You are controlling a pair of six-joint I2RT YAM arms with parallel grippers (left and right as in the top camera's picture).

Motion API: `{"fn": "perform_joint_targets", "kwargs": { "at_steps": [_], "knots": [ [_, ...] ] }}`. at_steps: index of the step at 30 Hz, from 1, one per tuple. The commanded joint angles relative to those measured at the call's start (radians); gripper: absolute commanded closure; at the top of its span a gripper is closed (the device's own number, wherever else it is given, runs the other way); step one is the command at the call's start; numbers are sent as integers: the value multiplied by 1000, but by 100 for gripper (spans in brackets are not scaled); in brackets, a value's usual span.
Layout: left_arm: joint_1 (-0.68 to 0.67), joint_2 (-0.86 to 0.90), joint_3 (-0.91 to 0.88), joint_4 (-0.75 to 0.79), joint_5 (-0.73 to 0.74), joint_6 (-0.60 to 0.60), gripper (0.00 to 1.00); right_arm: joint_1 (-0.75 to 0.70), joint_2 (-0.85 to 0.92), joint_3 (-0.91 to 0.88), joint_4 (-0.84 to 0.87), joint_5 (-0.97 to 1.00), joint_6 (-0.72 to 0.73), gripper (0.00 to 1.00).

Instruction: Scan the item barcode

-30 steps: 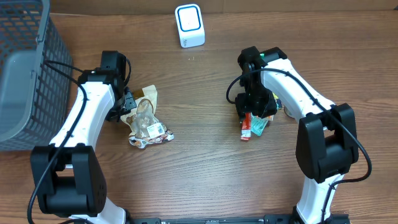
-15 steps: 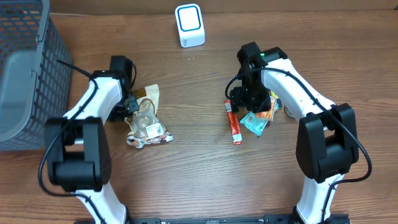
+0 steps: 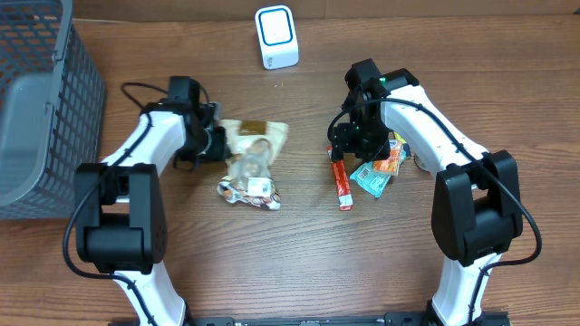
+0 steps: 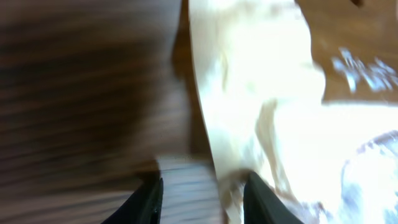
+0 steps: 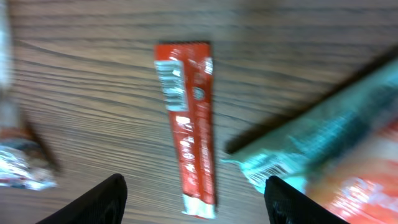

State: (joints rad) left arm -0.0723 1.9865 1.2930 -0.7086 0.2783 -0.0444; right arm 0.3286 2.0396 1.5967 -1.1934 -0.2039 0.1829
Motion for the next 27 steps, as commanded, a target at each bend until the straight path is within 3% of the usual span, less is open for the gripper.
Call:
{"fn": "perform_joint_targets", "kwargs": {
  "at_steps": [1, 6, 13, 15, 19, 27],
  "knots": [
    [-48, 21, 3, 3, 204, 140, 66, -3, 4, -5, 22, -102, 4, 28],
    [-77, 4, 94, -70, 204, 129, 58, -3, 4, -5, 43, -135, 4, 28],
    [-82, -45, 308, -309, 181, 23, 49, -3, 4, -5, 45, -134, 4, 27],
    [-92, -48, 320, -360, 179, -18, 51, -3, 4, -5, 51, -134, 4, 26],
    [-126, -45, 293, -447, 125, -24, 67, -3, 4, -5, 83, -135, 4, 25],
    [-220, -45, 179, -525, 77, -24, 68, -3, 4, -6, 246, -135, 4, 23]
  ]
}}
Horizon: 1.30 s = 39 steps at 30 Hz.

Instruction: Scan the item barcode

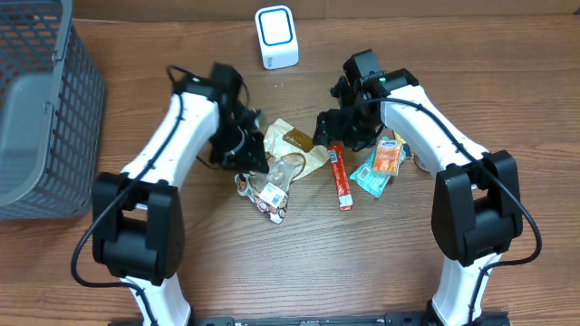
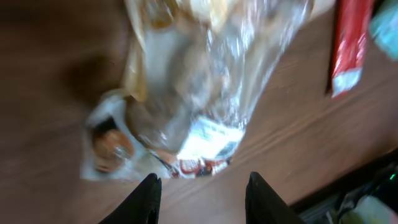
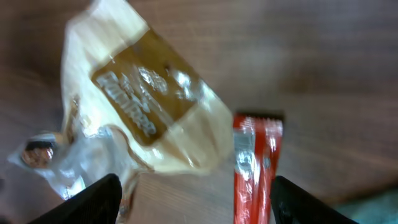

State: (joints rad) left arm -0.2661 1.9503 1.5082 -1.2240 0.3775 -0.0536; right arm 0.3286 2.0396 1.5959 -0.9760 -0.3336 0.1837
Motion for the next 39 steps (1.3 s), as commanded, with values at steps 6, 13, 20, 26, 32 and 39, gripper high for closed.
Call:
{"fn": "perform_joint_targets", "kwargs": {
  "at_steps": [6, 13, 20, 26, 32, 39],
  "knots": [
    [-49, -8, -103, -7, -82, -87, 68, -2, 7, -6, 121, -5, 3, 22],
    [-48, -8, -165, 72, -232, -112, 67, 31, 47, -6, 142, -5, -1, 22],
    [-48, -8, -172, 135, -244, -118, 68, 81, 72, -26, 151, -5, -1, 22],
    [-48, -8, -172, 163, -369, -164, 65, 111, 72, -54, 159, -5, 0, 22],
    [-47, -8, -172, 163, -423, -165, 65, 119, 72, -90, 160, -32, 0, 22],
    [-47, -8, -172, 166, -433, -192, 65, 119, 72, -110, 172, -174, -1, 22]
  ]
}}
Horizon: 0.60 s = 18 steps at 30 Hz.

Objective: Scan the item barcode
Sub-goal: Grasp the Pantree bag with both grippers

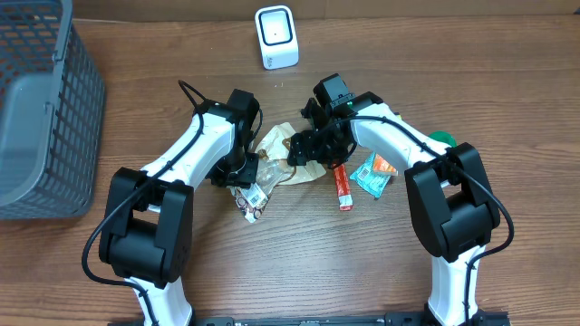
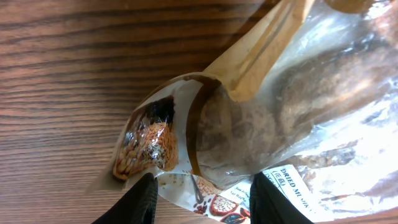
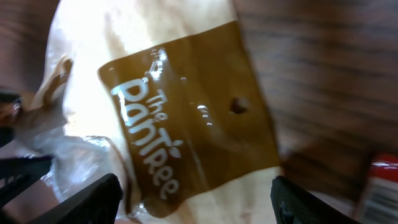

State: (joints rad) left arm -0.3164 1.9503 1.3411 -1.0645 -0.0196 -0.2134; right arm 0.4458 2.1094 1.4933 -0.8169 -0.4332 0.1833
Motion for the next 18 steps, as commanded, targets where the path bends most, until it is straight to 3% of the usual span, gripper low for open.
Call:
{"fn": "perform_joint_targets", "kwargs": {
  "at_steps": [1, 18],
  "knots": [
    [3, -8, -5, 6, -36, -37, 65, 2, 3, -8, 20, -79, 0, 21],
    [4, -8, -57, 52, -36, -46, 69, 14, 3, -37, 60, -134, 5, 21]
  ]
}}
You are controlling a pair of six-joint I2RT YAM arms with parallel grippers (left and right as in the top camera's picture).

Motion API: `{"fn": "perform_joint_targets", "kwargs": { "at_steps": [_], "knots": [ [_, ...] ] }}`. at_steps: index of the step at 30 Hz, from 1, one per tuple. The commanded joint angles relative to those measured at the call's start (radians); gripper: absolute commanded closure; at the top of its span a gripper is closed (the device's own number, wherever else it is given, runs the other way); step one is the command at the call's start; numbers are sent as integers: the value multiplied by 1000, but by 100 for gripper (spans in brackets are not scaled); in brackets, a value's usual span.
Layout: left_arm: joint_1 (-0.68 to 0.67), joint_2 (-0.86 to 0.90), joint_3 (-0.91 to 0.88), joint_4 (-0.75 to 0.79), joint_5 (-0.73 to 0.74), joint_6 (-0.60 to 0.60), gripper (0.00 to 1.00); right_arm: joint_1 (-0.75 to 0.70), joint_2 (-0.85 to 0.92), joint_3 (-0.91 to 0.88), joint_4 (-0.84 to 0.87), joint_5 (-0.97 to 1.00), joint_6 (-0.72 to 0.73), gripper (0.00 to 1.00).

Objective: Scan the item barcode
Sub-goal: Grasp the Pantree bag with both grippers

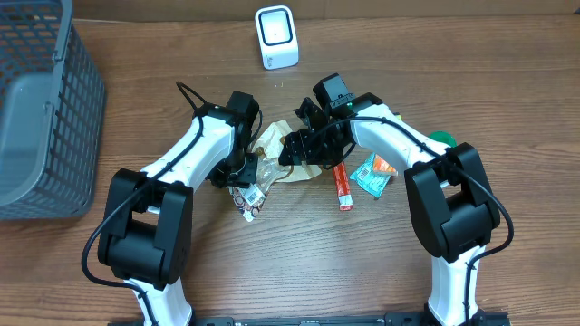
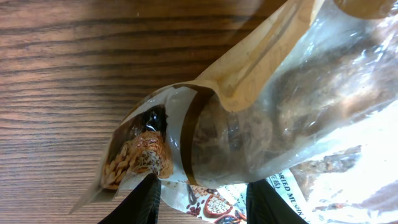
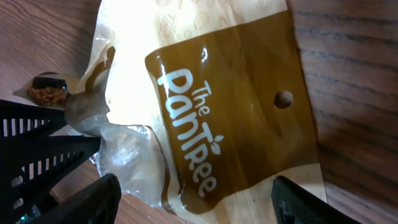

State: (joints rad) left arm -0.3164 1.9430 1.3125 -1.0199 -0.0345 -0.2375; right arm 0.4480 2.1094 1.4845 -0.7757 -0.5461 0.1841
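A clear bag of dried mushrooms (image 1: 272,161) with a brown "The Pantree" header lies at mid-table. My left gripper (image 1: 243,177) is at the bag's printed bottom end. In the left wrist view that end of the bag (image 2: 249,124) sits between the fingers of the left gripper (image 2: 199,202), which is shut on it. My right gripper (image 1: 294,149) hovers over the header. In the right wrist view it (image 3: 196,199) stands wide open above the brown label (image 3: 236,124). The white scanner (image 1: 275,36) stands at the back of the table.
A red stick packet (image 1: 342,186) and teal and orange sachets (image 1: 372,177) lie right of the bag, under the right arm. A green object (image 1: 441,138) shows behind that arm. A grey wire basket (image 1: 36,109) fills the far left.
The right gripper has shifted slightly left over the bag's header and stays wide open. The left gripper has hardly moved. The bag's bottom corner looks a little more raised off the wood.
The left gripper was first at the left edge of the bag and the right one above the red stick. Then the bag stood further right and turned, with both grippers near it. By now the left holds its bottom end and the open right hangs over its header.
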Motion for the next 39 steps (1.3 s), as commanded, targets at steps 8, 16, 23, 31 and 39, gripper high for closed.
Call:
{"fn": "perform_joint_targets", "kwargs": {
  "at_steps": [8, 16, 23, 31, 39],
  "knots": [
    [4, -1, -29, 8, -71, -21, 68, 23, 3, -164, 222, -87, 112, 23],
    [4, -1, -29, 9, -71, -22, 68, 63, 3, -190, 298, -181, 112, 36],
    [4, -1, -29, 8, -73, -21, 67, 89, 3, -190, 317, -182, 123, 36],
    [3, -1, -29, 6, -81, -21, 66, 69, 3, -190, 375, -312, 166, 43],
    [9, -1, -29, 2, -81, -21, 64, 35, 2, -190, 375, -312, 194, 33]
  ]
}}
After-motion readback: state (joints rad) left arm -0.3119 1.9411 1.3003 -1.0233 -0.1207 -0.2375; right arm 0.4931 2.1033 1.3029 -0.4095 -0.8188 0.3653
